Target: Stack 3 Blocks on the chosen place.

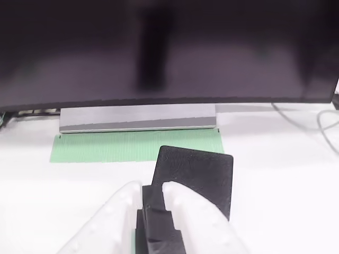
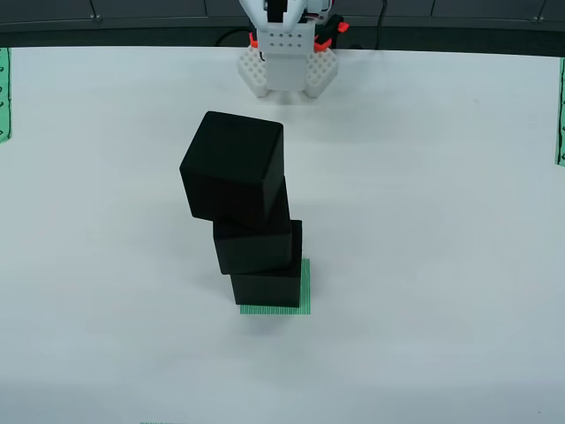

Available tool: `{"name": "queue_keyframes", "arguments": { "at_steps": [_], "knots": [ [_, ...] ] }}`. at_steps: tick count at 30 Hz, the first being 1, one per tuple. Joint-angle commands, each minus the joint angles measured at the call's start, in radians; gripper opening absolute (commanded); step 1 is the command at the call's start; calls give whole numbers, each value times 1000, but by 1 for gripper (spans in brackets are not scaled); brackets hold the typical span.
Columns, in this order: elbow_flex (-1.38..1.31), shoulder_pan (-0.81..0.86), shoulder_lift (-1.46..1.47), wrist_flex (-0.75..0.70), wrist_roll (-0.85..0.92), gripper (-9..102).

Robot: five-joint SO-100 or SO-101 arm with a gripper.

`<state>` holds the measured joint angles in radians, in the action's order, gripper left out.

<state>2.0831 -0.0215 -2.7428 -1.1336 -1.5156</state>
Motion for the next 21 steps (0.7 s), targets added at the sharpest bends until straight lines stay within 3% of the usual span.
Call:
{"name": "queue_keyframes", "arguments": {
  "at_steps": [1,14,17,21],
  "knots": [
    [-2,21,-11,58,202,0],
    [55,34,-37,183,761,0],
    [100,34,-49,212,784,0],
    [176,51,-75,299,1097,0]
  ]
}}
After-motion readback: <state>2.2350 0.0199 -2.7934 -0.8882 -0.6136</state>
